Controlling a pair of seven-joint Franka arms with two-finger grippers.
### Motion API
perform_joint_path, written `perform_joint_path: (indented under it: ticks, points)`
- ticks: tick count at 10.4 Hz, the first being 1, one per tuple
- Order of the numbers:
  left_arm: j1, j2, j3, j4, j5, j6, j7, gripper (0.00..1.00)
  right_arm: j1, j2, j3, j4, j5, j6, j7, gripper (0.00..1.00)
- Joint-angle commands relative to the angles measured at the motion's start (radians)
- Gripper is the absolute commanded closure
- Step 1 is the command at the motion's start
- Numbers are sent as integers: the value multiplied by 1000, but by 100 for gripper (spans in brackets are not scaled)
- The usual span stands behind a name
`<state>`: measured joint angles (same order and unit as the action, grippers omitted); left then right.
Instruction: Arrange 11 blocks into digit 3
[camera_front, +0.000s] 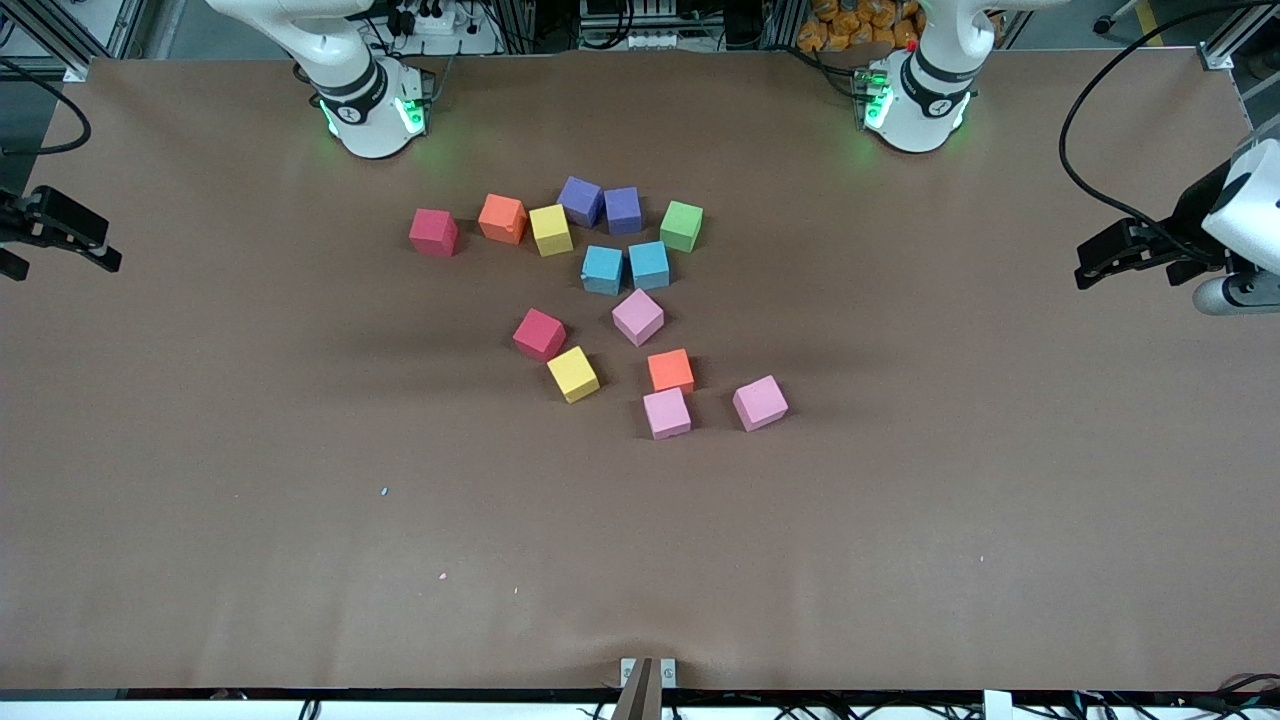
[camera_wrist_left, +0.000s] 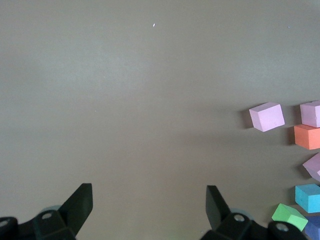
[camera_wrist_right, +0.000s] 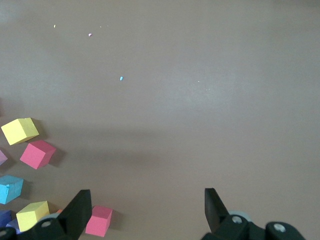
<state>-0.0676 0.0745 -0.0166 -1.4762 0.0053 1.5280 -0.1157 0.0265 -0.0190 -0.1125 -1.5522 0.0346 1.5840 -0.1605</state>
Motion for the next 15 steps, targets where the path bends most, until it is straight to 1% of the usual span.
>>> perform_joint_path:
  ticks: [1,7,12,13,15]
  points:
    - [-6,-15,1,-15,10,9,-9,0,7,-4,-6,-6,-1,-3,15,0]
    - [-3,-15,-2,-15,5,5,-7,0,7,-4,-6,-22,-1,-3,12,0]
    - [-20,-9,-5,-15,-2,3,-22,0,10,-1,-4,-46,-1,-9,12,0]
    - [-41,-9,-19,-16,-2,3,-39,0,12,2,-4,-58,-1,-10,10,0]
    - [-77,1,-83,-24,-2,1,-189,0,15,8,-4,-86,-1,-7,10,0]
